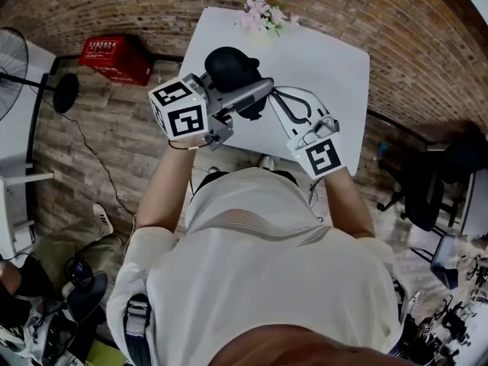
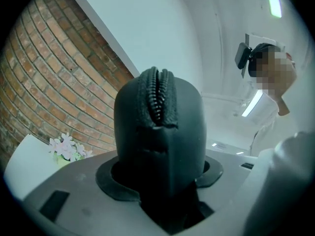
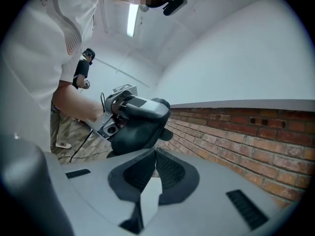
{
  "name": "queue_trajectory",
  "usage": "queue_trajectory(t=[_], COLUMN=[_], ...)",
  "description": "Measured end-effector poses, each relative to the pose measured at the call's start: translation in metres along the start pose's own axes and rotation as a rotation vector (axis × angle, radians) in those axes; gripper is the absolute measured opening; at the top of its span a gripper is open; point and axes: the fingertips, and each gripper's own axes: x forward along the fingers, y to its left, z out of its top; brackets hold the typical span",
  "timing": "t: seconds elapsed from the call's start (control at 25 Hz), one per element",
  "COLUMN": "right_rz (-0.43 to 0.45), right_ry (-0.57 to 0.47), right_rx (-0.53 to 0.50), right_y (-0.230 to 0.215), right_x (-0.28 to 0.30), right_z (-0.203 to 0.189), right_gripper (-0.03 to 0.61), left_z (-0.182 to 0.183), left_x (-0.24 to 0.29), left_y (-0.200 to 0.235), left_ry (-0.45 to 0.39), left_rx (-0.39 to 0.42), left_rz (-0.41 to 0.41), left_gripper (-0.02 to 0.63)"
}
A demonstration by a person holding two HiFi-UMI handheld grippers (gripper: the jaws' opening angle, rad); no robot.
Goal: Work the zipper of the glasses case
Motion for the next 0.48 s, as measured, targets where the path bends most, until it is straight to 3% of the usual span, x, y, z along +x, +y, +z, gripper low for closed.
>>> queue_trajectory(t=[0.48], right_rz=[0.029], right_ry=[0.012], right_rx=[-0.037], right_y=[0.004], right_x=[0.000], right_z=[-0.003], right_gripper=[0.059], left_z=[-0.042], left_x=[0.004], left_y=[-0.004], left_ry=[0.219], left_rx=[0.051], left_rz=[-0.041], left_gripper=[0.259])
